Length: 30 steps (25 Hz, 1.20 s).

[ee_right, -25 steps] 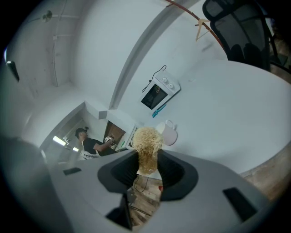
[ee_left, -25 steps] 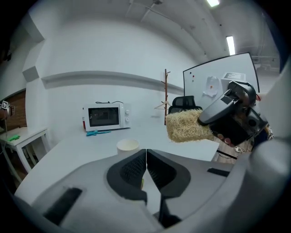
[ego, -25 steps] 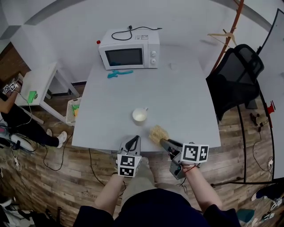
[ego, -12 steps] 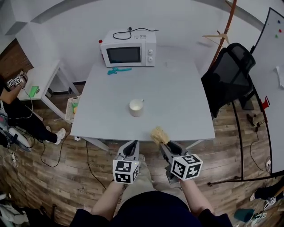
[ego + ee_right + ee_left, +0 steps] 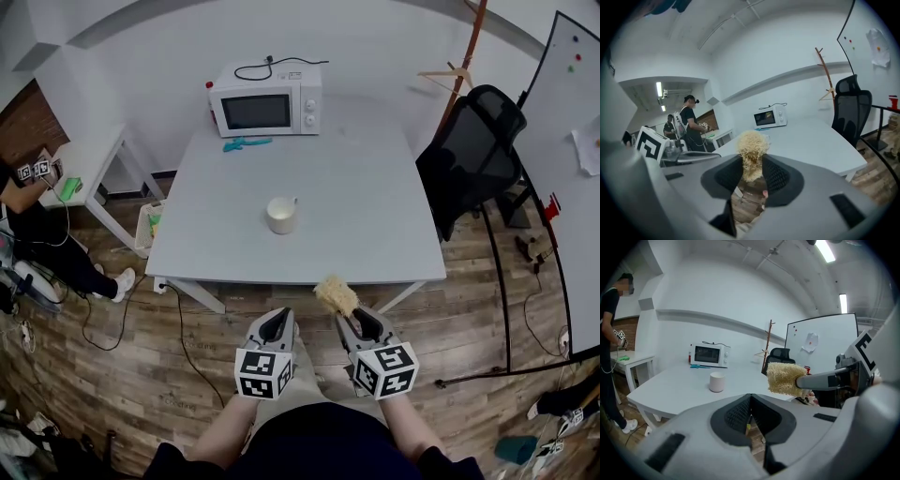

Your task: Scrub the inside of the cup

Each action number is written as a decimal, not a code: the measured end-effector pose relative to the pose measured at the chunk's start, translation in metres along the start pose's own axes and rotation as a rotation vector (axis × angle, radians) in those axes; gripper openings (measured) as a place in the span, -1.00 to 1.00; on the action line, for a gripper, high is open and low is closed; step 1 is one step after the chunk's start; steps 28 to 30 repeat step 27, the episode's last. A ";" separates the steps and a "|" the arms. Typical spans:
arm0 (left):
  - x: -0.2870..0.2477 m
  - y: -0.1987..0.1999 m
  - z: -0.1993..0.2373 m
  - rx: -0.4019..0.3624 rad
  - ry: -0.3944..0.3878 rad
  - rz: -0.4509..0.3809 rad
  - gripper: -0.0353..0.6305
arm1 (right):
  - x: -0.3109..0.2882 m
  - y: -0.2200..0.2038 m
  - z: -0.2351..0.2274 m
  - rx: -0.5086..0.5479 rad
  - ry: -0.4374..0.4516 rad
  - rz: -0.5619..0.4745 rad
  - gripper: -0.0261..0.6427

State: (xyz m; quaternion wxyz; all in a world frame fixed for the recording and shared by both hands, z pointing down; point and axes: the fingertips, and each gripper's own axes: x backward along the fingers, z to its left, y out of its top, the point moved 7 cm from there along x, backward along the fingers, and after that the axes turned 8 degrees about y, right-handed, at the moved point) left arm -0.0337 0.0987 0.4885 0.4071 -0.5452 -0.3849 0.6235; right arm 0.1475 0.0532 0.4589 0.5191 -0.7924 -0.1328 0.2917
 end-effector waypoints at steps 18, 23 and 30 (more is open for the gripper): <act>0.019 0.006 -0.012 0.002 0.004 -0.019 -0.84 | 0.014 0.007 0.015 0.048 -0.003 -0.043 -0.54; 0.020 0.005 -0.013 0.010 -0.001 -0.023 -0.84 | 0.015 0.004 0.017 0.053 0.007 -0.045 -0.54; 0.021 0.005 -0.013 0.021 -0.002 -0.025 -0.84 | 0.016 0.002 0.017 0.054 0.007 -0.050 -0.54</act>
